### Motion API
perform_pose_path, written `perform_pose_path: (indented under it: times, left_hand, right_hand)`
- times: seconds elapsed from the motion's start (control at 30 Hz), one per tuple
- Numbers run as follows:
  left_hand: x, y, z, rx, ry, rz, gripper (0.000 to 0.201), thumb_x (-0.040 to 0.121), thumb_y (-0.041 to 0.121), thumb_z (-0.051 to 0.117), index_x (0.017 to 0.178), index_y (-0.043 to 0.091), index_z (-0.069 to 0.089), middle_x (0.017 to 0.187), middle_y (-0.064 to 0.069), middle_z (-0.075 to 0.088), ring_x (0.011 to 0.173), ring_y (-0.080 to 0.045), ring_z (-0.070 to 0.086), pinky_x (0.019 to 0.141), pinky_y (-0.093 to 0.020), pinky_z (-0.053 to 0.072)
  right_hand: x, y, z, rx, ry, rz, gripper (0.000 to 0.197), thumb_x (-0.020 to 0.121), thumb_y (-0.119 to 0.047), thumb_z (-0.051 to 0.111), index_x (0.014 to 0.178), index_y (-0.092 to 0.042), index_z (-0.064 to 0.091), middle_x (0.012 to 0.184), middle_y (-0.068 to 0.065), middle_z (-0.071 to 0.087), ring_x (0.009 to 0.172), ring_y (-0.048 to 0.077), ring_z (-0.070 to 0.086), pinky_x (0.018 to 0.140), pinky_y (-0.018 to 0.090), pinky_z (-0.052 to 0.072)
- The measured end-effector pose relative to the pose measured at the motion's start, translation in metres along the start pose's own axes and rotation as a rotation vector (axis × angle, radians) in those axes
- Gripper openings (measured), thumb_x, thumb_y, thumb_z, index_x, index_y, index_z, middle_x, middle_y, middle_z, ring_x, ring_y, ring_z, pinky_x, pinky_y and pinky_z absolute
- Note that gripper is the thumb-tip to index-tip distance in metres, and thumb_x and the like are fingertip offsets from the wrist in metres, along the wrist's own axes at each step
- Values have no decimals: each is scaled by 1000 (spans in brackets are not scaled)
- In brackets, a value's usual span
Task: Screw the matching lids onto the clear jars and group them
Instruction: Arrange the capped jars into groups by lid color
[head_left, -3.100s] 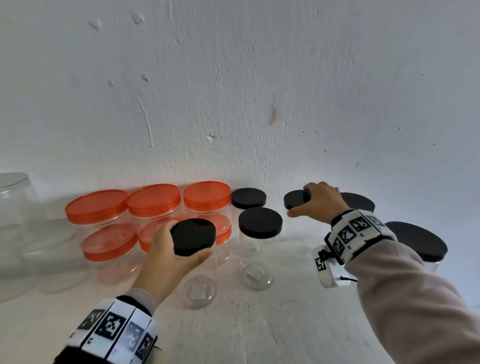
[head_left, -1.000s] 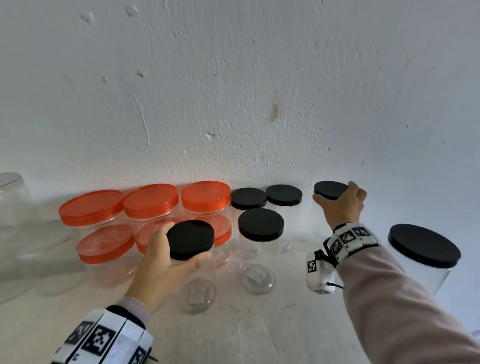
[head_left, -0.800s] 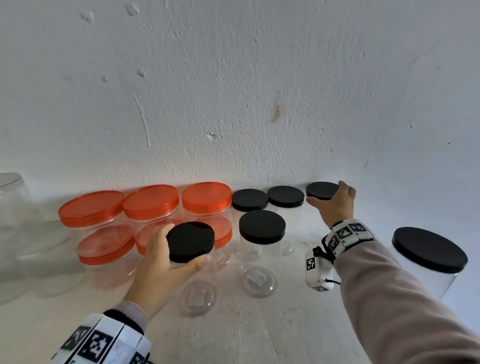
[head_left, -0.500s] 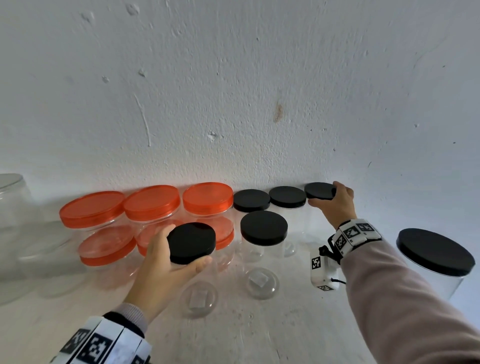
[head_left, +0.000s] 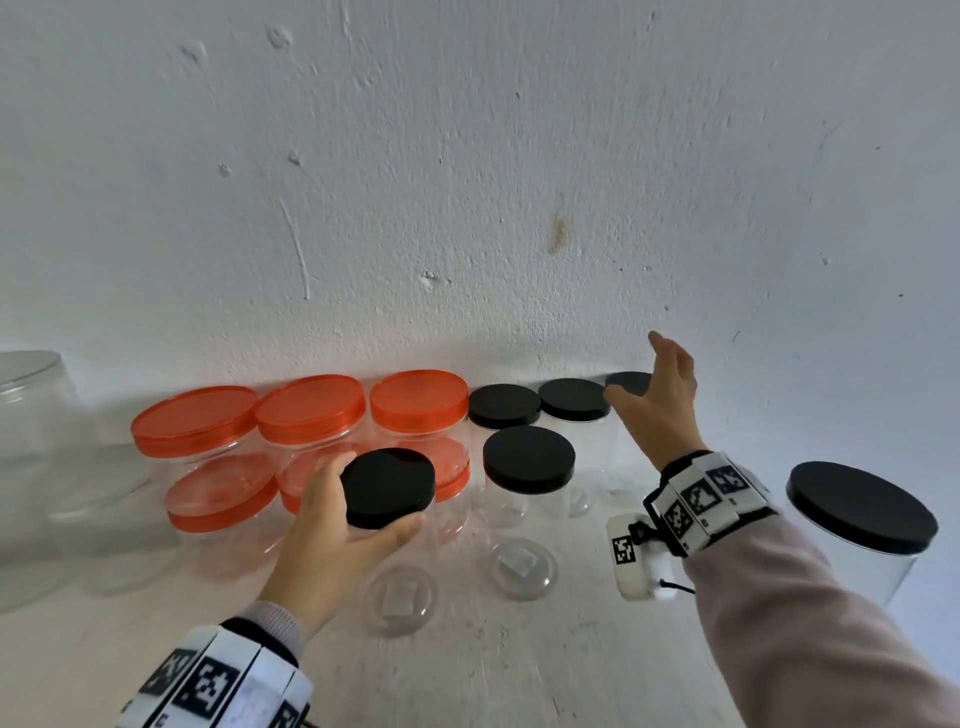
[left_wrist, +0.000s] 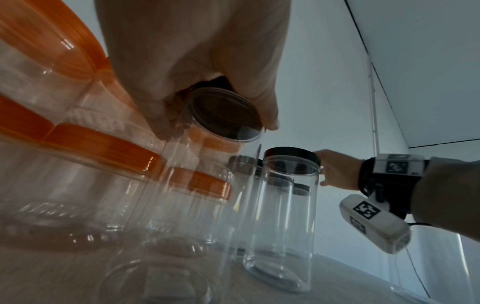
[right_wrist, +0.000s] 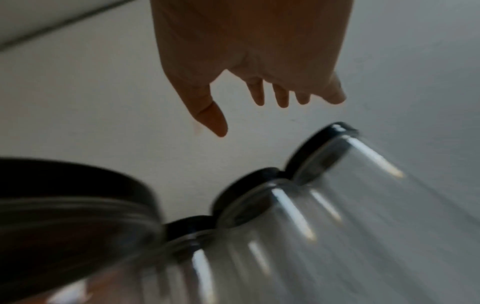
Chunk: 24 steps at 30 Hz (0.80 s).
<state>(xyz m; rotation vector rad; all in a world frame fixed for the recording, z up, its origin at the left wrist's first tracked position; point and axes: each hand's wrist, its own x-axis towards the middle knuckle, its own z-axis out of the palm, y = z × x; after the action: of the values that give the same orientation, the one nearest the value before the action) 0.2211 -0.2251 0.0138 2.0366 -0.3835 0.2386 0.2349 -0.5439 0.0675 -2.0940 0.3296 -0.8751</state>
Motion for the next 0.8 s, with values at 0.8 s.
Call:
perform_pose_path:
  times: [0.8]
  left_hand:
    - [17, 74, 65, -97, -154, 37, 75, 63, 37, 85, 125, 30, 43, 116, 16, 53, 109, -6, 53, 88, -25, 51]
  right_hand:
    - [-68, -3, -24, -44, -255, 88, 88, 73, -38, 78, 144, -14, 31, 120, -8, 33, 104, 9, 40, 85, 21, 34]
